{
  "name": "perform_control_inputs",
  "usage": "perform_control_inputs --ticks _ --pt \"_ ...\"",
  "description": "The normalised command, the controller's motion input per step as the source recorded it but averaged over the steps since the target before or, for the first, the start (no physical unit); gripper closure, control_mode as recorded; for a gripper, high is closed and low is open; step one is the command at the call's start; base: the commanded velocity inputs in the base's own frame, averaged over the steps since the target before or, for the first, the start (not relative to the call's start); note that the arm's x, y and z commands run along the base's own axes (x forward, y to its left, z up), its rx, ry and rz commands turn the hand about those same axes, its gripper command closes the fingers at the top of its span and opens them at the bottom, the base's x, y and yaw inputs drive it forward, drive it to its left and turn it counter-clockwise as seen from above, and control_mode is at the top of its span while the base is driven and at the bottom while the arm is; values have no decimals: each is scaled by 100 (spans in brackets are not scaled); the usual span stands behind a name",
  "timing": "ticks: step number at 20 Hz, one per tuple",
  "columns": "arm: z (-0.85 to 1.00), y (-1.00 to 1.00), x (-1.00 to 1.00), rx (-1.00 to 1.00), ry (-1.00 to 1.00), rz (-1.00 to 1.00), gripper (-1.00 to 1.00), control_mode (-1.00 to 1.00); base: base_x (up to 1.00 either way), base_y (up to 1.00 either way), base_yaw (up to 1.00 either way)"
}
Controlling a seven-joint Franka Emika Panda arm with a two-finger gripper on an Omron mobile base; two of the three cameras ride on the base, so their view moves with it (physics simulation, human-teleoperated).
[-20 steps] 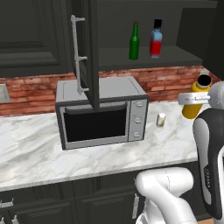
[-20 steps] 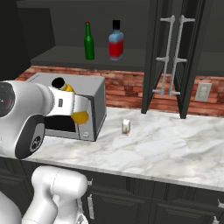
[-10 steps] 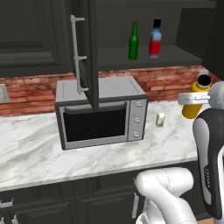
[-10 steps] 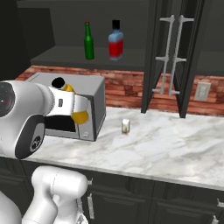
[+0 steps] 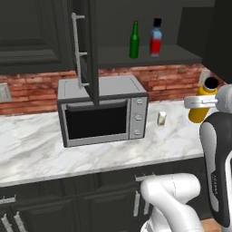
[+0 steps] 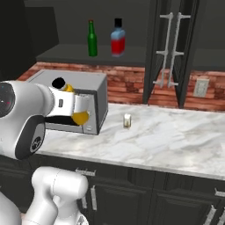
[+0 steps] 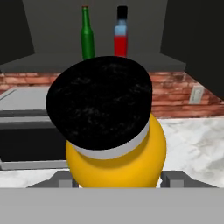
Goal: Sort all alcoholic drinks to one cabinet, and non-alcoholic drinks to the other.
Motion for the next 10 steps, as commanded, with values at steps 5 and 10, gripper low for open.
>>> perform_control_inputs --ticks 5,10 --pt "0 0 0 0 0 0 100 100 -43 -11 0" --pt "0 0 0 0 0 0 100 100 -48 -23 0"
